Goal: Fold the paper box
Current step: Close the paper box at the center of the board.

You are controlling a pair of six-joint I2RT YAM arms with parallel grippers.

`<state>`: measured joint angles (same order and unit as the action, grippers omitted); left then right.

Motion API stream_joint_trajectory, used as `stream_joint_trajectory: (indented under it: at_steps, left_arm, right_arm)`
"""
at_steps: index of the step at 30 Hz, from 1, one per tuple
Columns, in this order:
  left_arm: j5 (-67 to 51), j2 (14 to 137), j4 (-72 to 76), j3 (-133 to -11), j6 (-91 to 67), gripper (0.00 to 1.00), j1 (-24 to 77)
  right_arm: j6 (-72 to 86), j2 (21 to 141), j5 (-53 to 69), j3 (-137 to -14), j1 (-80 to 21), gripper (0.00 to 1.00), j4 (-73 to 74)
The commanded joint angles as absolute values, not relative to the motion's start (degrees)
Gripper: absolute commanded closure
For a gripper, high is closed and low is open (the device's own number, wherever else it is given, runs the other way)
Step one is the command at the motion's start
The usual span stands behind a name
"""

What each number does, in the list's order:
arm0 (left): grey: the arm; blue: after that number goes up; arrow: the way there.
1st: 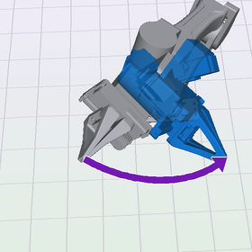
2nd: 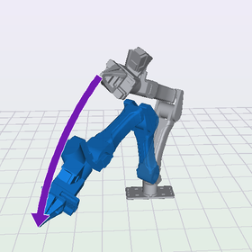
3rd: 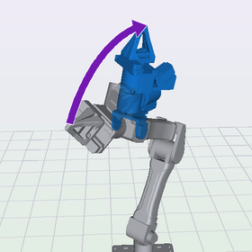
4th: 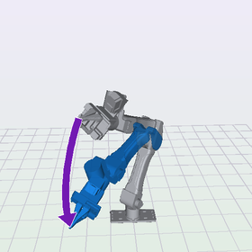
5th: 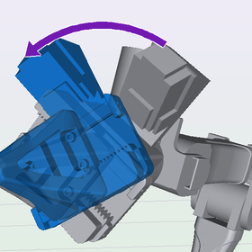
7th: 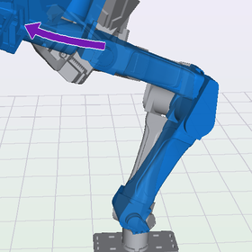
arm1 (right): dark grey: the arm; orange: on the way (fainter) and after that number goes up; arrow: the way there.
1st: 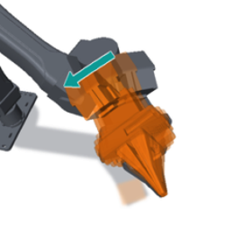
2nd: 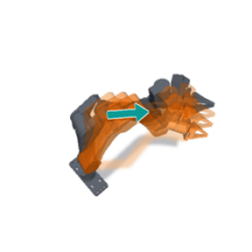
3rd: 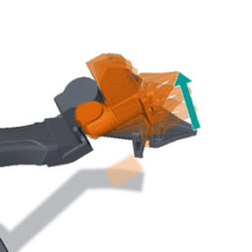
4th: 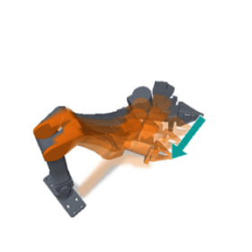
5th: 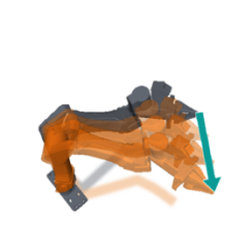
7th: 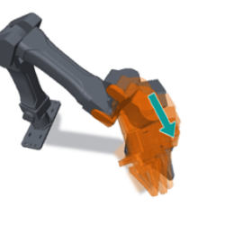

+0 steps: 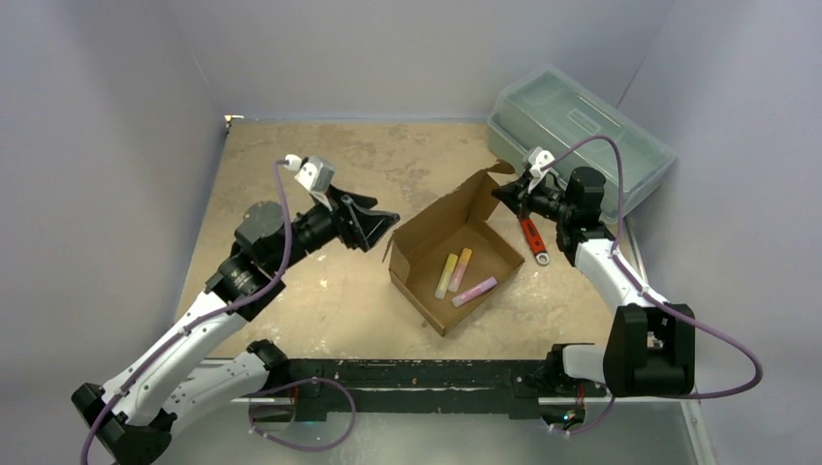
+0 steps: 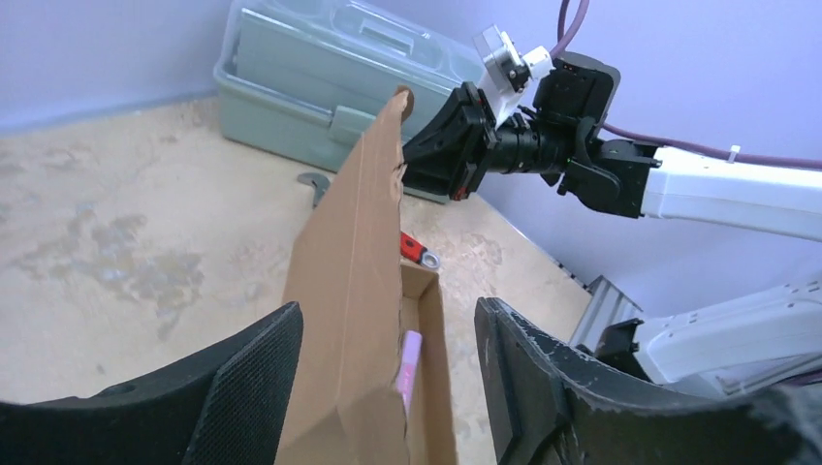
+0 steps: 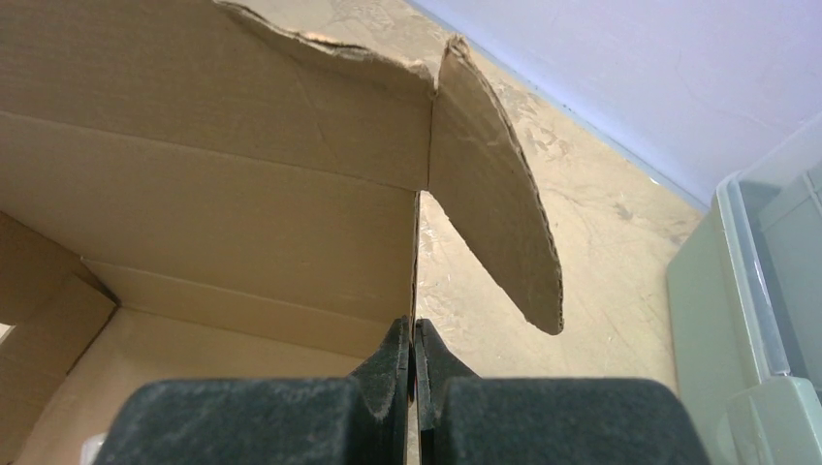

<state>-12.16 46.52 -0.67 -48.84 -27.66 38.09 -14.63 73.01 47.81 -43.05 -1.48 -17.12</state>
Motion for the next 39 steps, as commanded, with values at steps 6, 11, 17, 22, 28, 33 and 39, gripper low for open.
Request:
stream_joint_trajectory:
  at_steps: [6,11,17,22,28,33,39]
  left_arm:
    - [-16.41,57.78,-9.51,-63.19,-14.42,0.28,38.42]
    - [-14.37,66.63,-14.55,-71.28,-9.73,0.26,40.63]
    - [-3.08,76.43,-23.55,-82.41,-3.71,0.29,49.12]
    - [6.74,82.15,-30.82,-88.92,-2.13,0.38,52.79]
    - [13.51,85.80,-35.14,-92.87,-1.93,0.60,55.13]
    - [14.51,87.60,-36.55,-94.28,-2.09,0.81,55.54]
    - [15.58,88.05,-36.41,-94.10,-2.31,1.00,55.72]
  right_arm:
    - [-15.41,71.89,49.92,-44.63,-1.49,1.00,-15.73]
    - [-15.31,71.72,49.78,-44.65,-1.49,1.00,-15.82]
    - [-15.29,72.00,49.90,-44.65,-1.49,1.00,-15.84]
    - [-15.18,72.06,49.91,-44.65,-1.49,1.00,-15.93]
    - [-15.20,72.08,50.00,-44.65,-1.49,1.00,-15.92]
    - [-15.08,71.98,50.09,-44.65,-1.49,1.00,-15.91]
    - [-15.07,71.97,53.09,-44.69,-1.49,1.00,-15.84]
